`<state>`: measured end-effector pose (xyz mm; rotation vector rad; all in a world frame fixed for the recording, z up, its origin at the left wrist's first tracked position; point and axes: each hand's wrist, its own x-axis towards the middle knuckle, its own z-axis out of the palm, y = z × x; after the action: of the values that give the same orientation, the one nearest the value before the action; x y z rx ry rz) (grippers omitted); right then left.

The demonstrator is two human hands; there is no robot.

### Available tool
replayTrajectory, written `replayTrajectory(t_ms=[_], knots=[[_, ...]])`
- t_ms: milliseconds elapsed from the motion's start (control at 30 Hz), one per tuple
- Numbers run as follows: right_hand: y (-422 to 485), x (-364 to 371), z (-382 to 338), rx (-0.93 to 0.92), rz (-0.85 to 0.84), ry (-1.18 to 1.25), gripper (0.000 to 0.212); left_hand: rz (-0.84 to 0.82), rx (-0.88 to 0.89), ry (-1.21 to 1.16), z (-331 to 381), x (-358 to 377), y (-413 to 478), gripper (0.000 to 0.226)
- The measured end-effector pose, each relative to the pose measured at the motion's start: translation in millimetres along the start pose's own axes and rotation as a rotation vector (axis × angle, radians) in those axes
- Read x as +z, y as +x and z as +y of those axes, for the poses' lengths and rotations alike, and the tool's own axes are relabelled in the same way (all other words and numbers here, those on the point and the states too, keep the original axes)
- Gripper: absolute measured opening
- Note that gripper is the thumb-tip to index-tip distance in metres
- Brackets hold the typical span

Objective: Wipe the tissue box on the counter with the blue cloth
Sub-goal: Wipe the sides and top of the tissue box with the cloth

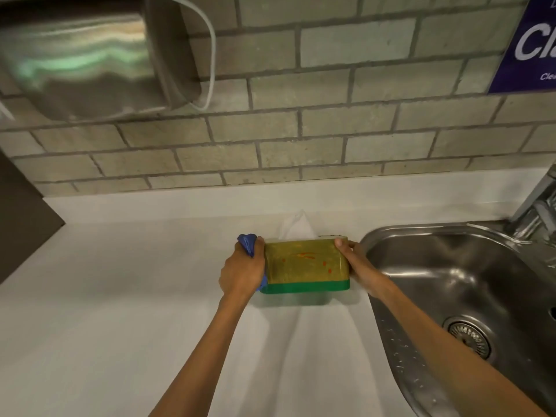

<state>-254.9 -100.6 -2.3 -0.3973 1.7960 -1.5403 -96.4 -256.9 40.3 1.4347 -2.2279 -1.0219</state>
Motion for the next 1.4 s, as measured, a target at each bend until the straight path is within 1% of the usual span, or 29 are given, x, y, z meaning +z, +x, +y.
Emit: replayTrajectory(t_ms=[100, 133, 200, 267, 333, 367, 433, 467, 500, 533, 567, 600, 633, 667, 733, 767, 833, 900, 967, 1000, 1067, 1133, 1167, 1300, 1400], knots=[[8, -3, 0, 0.005, -0.003, 0.054, 0.14, 0.143, 0.159, -0.035, -5, 7, -9, 0.042], [9, -4, 0, 0.012, -0.018, 0.059, 0.145, 0.205, 0.231, -0.053, -7, 10, -12, 0.04], [9, -4, 0, 0.016, -0.07, 0.047, 0.145, 0.283, 0.363, -0.07, -9, 17, -17, 0.039], [8, -3, -2, 0.024, -0.112, 0.042, 0.141, 0.266, 0.424, -0.097, -9, 24, -21, 0.045], [8, -3, -4, 0.033, -0.131, 0.041, 0.139, 0.202, 0.461, -0.194, -11, 30, -25, 0.055], [9, -3, -4, 0.037, -0.141, 0.044, 0.138, 0.17, 0.466, -0.26, -12, 31, -26, 0.058], [10, -1, -5, 0.037, -0.157, 0.058, 0.131, 0.12, 0.407, -0.432, -12, 30, -26, 0.057], [10, -1, -6, 0.036, -0.161, 0.069, 0.126, 0.107, 0.354, -0.541, -9, 28, -25, 0.051], [11, 0, -7, 0.039, -0.166, 0.08, 0.119, 0.111, 0.297, -0.636, -6, 27, -23, 0.038], [11, 0, -7, 0.044, -0.17, 0.087, 0.11, 0.139, 0.249, -0.691, -2, 26, -20, 0.026], [12, 1, -7, 0.048, -0.169, 0.09, 0.099, 0.181, 0.23, -0.693, 2, 25, -17, 0.019], [13, 2, -6, 0.052, -0.161, 0.092, 0.088, 0.221, 0.234, -0.649, 5, 26, -15, 0.015], [14, 2, -5, 0.057, -0.146, 0.091, 0.082, 0.252, 0.248, -0.57, 7, 29, -15, 0.019], [16, 3, -3, 0.06, -0.133, 0.091, 0.081, 0.272, 0.274, -0.477, 9, 34, -15, 0.029], [17, 5, -1, 0.06, -0.114, 0.093, 0.085, 0.304, 0.35, -0.263, 9, 43, -17, 0.05], [17, 6, -1, 0.059, -0.107, 0.095, 0.087, 0.327, 0.407, -0.15, 8, 46, -20, 0.055], [18, 7, -1, 0.058, -0.089, 0.111, 0.09, 0.366, 0.526, 0.023, 5, 48, -23, 0.057], [19, 7, 0, 0.056, -0.076, 0.12, 0.092, 0.384, 0.634, 0.125, -6, 50, -26, 0.054], [18, 6, 0, 0.058, -0.085, 0.101, 0.094, 0.342, 0.689, 0.115, -20, 48, -28, 0.052], [17, 6, 1, 0.056, -0.086, 0.09, 0.094, 0.312, 0.678, 0.077, -24, 46, -28, 0.052], [16, 7, 2, 0.045, -0.071, 0.068, 0.098, 0.29, 0.587, -0.014, -21, 42, -23, 0.05], [15, 9, 2, 0.031, -0.053, 0.046, 0.101, 0.316, 0.508, -0.055, -8, 41, -19, 0.05], [14, 11, 2, 0.026, -0.047, 0.039, 0.102, 0.33, 0.52, -0.031, -1, 42, -18, 0.05], [15, 12, 2, 0.025, -0.049, 0.053, 0.096, 0.379, 0.735, 0.183, -1, 55, -28, 0.051], [16, 10, 2, 0.026, -0.072, 0.061, 0.086, 0.4, 0.789, 0.201, -26, 55, -32, 0.049]])
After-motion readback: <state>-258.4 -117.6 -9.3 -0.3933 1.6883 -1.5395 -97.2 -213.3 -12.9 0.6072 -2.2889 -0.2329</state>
